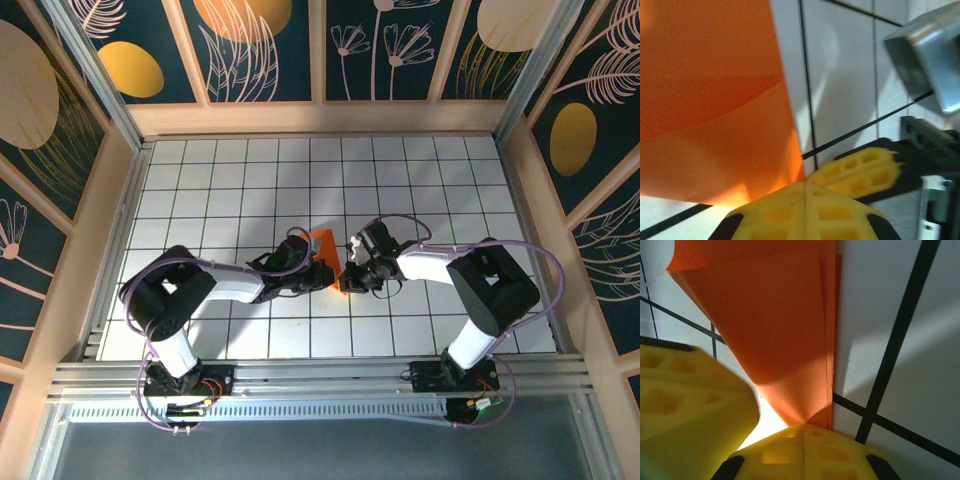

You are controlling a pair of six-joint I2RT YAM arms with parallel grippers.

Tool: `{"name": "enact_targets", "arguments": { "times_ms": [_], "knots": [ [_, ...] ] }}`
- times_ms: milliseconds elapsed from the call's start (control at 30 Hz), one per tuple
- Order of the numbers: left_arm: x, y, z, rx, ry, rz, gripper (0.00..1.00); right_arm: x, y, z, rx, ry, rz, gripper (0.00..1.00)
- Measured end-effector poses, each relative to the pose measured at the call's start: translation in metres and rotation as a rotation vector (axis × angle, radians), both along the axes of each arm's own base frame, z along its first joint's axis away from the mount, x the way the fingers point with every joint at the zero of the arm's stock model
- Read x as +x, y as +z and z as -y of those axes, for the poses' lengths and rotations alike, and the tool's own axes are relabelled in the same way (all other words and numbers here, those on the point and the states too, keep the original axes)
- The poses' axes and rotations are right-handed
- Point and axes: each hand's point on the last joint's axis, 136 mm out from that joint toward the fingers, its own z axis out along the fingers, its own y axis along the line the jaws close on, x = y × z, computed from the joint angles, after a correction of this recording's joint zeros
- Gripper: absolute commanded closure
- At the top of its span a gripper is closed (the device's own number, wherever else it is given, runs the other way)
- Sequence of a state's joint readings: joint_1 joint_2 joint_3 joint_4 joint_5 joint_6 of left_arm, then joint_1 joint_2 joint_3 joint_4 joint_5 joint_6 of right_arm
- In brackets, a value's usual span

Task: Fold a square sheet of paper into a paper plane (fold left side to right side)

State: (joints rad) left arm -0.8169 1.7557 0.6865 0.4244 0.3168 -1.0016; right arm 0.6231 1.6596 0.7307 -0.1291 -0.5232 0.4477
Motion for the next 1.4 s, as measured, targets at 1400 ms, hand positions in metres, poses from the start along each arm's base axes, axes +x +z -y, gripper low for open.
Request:
{"name": "enact_targets", "arguments": {
  "times_ms": [1400],
  "knots": [
    [0.027,-0.016,-0.028,0.045,0.129,-0.059,0.99,0.002,-0.001,0.001,-0.037,0.018,0.011,1.0]
  ]
}}
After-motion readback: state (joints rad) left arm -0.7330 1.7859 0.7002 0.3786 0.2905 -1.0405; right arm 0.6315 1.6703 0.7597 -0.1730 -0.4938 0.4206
